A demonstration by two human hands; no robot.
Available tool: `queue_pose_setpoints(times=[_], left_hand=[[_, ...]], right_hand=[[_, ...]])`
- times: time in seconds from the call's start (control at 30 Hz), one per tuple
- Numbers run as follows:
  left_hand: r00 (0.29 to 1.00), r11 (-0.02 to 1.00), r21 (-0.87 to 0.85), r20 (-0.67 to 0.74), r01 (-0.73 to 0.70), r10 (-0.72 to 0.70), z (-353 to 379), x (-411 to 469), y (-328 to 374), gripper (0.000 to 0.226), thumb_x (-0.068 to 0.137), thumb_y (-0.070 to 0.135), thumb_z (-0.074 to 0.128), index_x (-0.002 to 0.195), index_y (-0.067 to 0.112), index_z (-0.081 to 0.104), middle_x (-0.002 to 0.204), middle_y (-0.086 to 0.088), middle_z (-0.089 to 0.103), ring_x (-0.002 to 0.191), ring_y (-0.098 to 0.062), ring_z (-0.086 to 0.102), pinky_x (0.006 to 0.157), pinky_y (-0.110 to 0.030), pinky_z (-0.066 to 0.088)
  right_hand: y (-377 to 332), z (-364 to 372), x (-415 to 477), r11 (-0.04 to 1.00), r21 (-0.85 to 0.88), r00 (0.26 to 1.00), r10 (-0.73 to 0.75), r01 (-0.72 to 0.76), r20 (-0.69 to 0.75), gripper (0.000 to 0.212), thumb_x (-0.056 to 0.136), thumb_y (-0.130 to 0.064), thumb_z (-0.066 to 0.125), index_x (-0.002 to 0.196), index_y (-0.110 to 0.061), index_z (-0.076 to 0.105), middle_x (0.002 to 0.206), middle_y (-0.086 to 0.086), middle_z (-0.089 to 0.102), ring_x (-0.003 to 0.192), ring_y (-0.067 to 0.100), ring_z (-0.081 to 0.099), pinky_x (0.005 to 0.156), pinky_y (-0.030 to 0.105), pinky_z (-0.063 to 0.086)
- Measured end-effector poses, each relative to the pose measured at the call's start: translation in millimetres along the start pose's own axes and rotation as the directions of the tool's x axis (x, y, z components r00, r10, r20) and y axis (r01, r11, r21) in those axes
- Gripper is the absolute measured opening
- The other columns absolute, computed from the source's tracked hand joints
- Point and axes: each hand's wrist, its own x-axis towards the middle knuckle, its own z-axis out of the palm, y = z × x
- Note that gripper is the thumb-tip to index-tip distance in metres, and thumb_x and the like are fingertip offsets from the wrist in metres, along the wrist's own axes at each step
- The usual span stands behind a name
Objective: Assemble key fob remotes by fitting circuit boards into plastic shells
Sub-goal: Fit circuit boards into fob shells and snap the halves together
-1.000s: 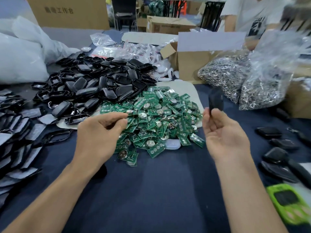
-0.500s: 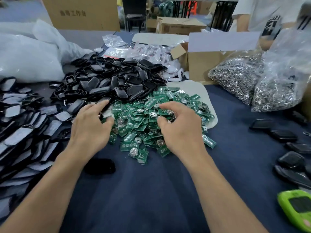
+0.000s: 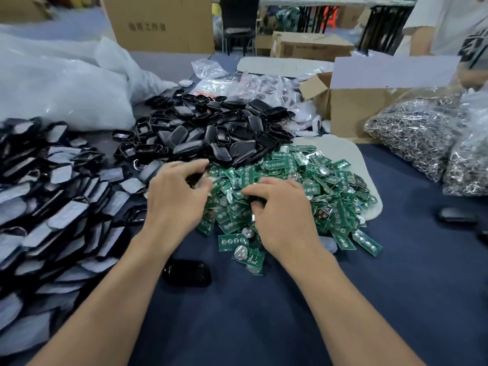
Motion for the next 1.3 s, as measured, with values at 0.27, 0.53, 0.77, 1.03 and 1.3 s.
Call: queue_pose_setpoints(times=[0.27, 0.53, 0.77, 1.03, 1.3], left_hand=[[0.934, 0.919, 0.258, 0.278, -0.298, 0.225, 30.0, 53.5, 17.5, 0.073, 0.087, -0.012, 0.052, 0.149, 0.026, 0.056, 0.161, -0.001, 0.044, 0.15, -0.02, 0.036, 0.123, -0.031, 0.024], [0.938, 0.926, 0.224, -0.1, -0.304, 0.332, 28.0, 57.4, 18.9, 0.022, 0.096, 0.026, 0.071, 0.116, 0.03, 0.079, 0.097, 0.003, 0.08, 0.083, -0.017, 0.068, 0.094, -0.037, 0.047], [0.99, 0.903, -0.425, -0.08, 0.072, -0.117, -11.3, 33.8, 38.8, 0.031, 0.094, 0.017, 0.067, 0.069, 0.033, 0.075, 0.064, 0.008, 0.072, 0.046, -0.011, 0.062, 0.043, -0.027, 0.05], [0.834, 0.535, -0.672, 0.537, 0.512, -0.124, -21.4, -21.8, 31.1, 0.032, 0.102, -0.006, 0.044, 0.117, 0.009, 0.068, 0.097, -0.016, 0.078, 0.053, -0.024, 0.064, 0.042, -0.026, 0.049], [0.926, 0.755, -0.574, 0.36, 0.318, -0.116, -4.9, -45.7, 37.6, 0.036, 0.069, 0.015, 0.051, 0.087, 0.031, 0.078, 0.063, -0.006, 0.066, 0.043, -0.017, 0.043, 0.04, -0.023, 0.034]], right_hand=[[-7.1, 0.8, -0.4, 0.984, -0.152, 0.995, 0.08, -0.088, -0.057, 0.04, 0.088, -0.013, 0.068, 0.121, -0.034, 0.074, 0.112, 0.0, 0.06, 0.114, 0.014, 0.024, 0.086, 0.019, 0.016], [-0.8, 1.0, -1.9, 0.989, 0.011, 0.979, 0.15, -0.15, -0.137, 0.02, 0.091, -0.026, 0.07, 0.101, -0.039, 0.081, 0.101, -0.012, 0.049, 0.101, 0.006, 0.018, 0.093, 0.015, 0.015], [0.6, -15.5, -4.0, 0.986, 0.093, 0.99, 0.14, -0.138, -0.018, 0.017, 0.087, -0.027, 0.08, 0.103, -0.033, 0.081, 0.074, -0.026, 0.051, 0.078, 0.007, 0.046, 0.095, 0.033, 0.052], [-0.5, -21.5, -6.4, 0.955, 0.254, 0.967, 0.198, -0.153, -0.162, 0.018, 0.085, -0.021, 0.081, 0.099, -0.033, 0.081, 0.081, -0.024, 0.075, 0.075, -0.004, 0.071, 0.075, 0.015, 0.058], [-12.3, -18.9, -3.0, 0.237, 0.915, 0.89, 0.403, -0.327, 0.214, 0.021, 0.087, 0.002, 0.075, 0.075, -0.015, 0.073, 0.073, -0.001, 0.071, 0.071, 0.01, 0.068, 0.066, 0.023, 0.059]])
